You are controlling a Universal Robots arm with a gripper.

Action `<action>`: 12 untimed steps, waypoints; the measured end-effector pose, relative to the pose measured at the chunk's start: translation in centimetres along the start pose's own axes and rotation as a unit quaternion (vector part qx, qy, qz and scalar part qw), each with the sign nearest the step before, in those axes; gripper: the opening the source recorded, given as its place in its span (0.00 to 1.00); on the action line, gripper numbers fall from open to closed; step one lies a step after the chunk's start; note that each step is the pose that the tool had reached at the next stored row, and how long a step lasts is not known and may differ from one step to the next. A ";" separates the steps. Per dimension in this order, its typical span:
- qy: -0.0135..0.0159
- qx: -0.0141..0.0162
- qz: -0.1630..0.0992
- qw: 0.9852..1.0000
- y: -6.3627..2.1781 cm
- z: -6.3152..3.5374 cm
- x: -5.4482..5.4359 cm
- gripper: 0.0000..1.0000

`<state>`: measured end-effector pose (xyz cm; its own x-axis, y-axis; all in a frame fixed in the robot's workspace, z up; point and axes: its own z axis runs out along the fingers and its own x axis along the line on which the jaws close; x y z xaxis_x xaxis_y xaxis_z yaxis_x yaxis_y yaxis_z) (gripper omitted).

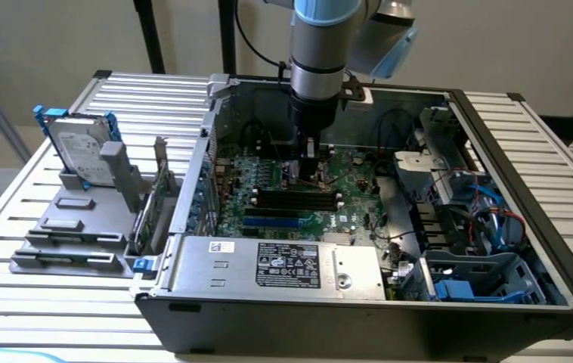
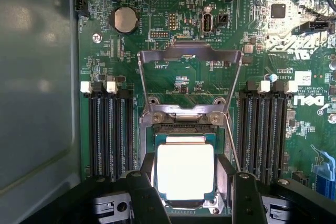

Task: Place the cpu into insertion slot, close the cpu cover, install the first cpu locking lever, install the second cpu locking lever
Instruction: 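Place the cpu into insertion slot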

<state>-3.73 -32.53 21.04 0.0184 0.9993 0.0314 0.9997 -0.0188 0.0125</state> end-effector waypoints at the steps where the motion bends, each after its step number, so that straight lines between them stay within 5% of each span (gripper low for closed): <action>1: 0.000 0.000 0.000 1.000 0.01 0.04 0.0 0.55; 12: -0.008 0.000 0.000 1.000 0.07 0.30 0.0 0.55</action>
<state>-3.66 -32.53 20.74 0.0192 0.9997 0.0152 0.9997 -0.0194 0.0128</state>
